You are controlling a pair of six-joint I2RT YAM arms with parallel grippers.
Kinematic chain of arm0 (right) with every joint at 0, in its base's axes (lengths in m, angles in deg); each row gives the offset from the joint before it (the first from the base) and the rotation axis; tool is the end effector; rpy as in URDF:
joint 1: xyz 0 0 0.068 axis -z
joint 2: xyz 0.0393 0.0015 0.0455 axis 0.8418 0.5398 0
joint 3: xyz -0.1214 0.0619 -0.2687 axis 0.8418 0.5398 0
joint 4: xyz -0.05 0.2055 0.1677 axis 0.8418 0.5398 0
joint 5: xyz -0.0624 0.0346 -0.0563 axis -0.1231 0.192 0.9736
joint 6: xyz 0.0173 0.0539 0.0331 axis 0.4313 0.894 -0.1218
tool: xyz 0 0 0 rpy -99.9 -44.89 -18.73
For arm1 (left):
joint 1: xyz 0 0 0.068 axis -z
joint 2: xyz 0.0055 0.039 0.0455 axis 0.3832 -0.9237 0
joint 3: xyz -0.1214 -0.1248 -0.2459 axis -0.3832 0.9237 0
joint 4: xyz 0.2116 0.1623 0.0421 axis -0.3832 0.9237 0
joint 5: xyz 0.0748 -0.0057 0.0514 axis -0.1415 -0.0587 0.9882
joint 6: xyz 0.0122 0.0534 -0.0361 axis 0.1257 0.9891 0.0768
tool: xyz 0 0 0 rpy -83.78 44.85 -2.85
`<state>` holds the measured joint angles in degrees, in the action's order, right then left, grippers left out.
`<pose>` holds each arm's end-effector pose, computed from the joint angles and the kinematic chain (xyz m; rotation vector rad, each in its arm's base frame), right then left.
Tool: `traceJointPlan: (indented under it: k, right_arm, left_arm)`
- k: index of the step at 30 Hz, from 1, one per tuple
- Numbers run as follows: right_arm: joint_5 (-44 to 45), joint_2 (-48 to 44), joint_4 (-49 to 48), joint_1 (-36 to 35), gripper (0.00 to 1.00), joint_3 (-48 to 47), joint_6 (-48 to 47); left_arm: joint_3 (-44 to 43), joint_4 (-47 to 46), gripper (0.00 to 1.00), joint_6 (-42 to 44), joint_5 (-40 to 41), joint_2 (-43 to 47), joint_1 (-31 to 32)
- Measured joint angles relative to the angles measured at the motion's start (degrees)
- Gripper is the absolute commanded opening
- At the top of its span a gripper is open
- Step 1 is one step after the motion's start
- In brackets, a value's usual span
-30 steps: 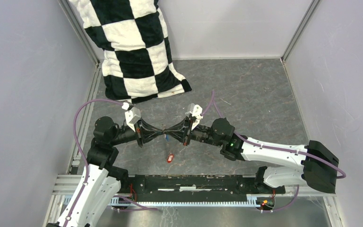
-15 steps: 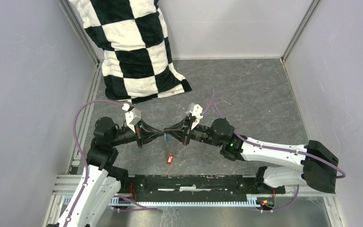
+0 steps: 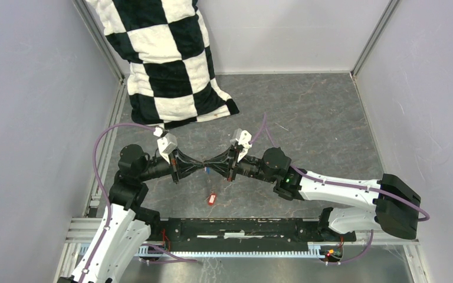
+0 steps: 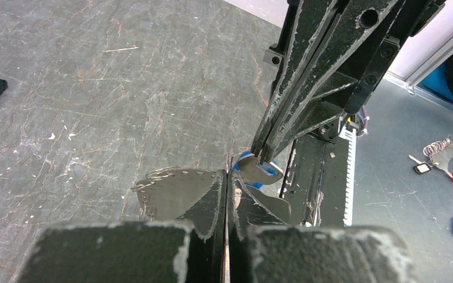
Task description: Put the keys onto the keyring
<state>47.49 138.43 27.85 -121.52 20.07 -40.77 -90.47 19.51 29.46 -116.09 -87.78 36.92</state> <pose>0.1227 0.2751 0.3247 -0.7984 1.3659 1.2408 0.1107 -0.0725 0.3037 0.8372 1.5659 -1.1137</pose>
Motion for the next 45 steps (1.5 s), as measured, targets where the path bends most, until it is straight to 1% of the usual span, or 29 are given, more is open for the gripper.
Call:
traceJointPlan:
  k: [9, 32, 39, 45]
  right_arm:
    - [0.1, 0.1, 0.0, -0.1, 0.01, 0.0, 0.0]
    - [0.5, 0.8, -1.6, -0.1, 0.01, 0.0, 1.2]
    - [2.9, 0.6, -1.6, -0.2, 0.01, 0.0, 1.2]
    - [7.0, -1.2, -1.5, -0.3, 0.01, 1.6, 1.3]
  left_arm:
    - [0.0, -1.9, 0.02, -0.1, 1.7, 0.0, 0.0]
    - [0.0, -2.9, 0.02, -0.4, 0.1, 0.5, 0.5]
    - [0.0, -4.3, 0.02, -0.4, 0.3, 0.9, 0.5]
    - [0.0, -4.9, 0.02, -0.4, 0.1, 1.7, 0.5]
